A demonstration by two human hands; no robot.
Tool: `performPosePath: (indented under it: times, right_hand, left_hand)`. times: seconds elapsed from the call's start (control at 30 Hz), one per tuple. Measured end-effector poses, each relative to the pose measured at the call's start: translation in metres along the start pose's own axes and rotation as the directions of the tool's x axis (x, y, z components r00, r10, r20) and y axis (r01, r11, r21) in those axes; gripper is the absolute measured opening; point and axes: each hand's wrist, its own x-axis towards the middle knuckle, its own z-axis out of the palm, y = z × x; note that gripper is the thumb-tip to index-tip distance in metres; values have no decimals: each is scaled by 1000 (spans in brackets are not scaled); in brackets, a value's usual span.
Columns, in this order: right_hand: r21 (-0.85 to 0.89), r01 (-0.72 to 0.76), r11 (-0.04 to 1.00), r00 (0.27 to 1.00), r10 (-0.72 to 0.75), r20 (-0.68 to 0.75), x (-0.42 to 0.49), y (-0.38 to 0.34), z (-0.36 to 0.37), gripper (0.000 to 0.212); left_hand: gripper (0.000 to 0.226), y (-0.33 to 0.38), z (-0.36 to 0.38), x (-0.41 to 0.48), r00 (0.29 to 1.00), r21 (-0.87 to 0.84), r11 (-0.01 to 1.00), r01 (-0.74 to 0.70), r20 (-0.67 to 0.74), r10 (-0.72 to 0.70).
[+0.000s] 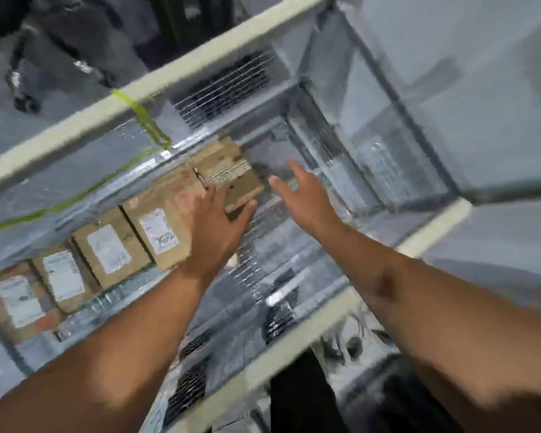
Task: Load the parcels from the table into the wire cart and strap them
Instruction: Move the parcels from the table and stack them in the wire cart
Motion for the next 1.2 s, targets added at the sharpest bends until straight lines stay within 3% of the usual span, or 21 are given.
performPosePath:
  times: [0.1, 0.2, 0.3, 0.43, 0.53, 0.6, 0.67, 0.73, 0.8, 0.87, 0.97, 1.07, 1.2]
  right_hand:
    - [66, 47, 997, 960, -27, -278, -106, -4, -46, 68]
    - [180, 23, 983, 852, 75, -518, -228, -6, -73, 63]
    - [253, 0, 968, 700, 181, -691, -364, 7, -77, 68]
    - [359, -101, 928, 427, 367, -827, -542, 55, -80, 69]
    - [490, -142, 860, 201, 510, -837, -658, 98, -69, 57]
    - [600, -82, 796, 98, 605, -790, -715, 126, -48, 53]
    - [706, -28, 708, 25, 706, -707, -754, 152, -21, 53]
    - [783, 16, 622, -20, 783, -622, -778, 178, 8, 57]
    - [838, 71, 541, -5, 840, -542, -791, 200, 31, 62]
    - [874, 120, 471, 50, 876, -479, -795, 219, 50, 64]
    - [901, 138, 412, 148, 890, -430, -791, 240, 59, 63]
    - [911, 163, 379, 279, 868, -411, -777, 257, 49, 64]
    - [924, 186, 336, 470, 795, -383, -747, 259, 33, 55]
  left_hand:
    - [83, 46, -23, -62, 978, -20, 979, -202, 47, 203]
    - [78, 88, -41, -130, 937, -56, 945, -322, 123, 326]
    - [65, 110, -33, -208, 843, -67, 874, -481, 239, 482]
    - [82, 150, 17, -334, 665, -147, 835, -531, 538, 518]
    - [79, 166, 61, -432, 438, -230, 759, -610, 700, 564]
    - [78, 168, 90, -491, 308, -267, 726, -634, 774, 553]
    - [76, 166, 121, -539, 263, -264, 733, -626, 814, 518]
    - [76, 160, 151, -577, 269, -264, 767, -584, 829, 490]
    - [88, 151, 177, -603, 315, -208, 786, -582, 833, 455]
    - [98, 141, 193, -615, 417, -140, 822, -552, 807, 417]
    - [100, 134, 199, -616, 515, -175, 919, -352, 784, 347]
    - [71, 132, 189, -612, 488, -196, 940, -278, 814, 314]
    - [56, 121, 162, -603, 468, -182, 966, -182, 848, 248]
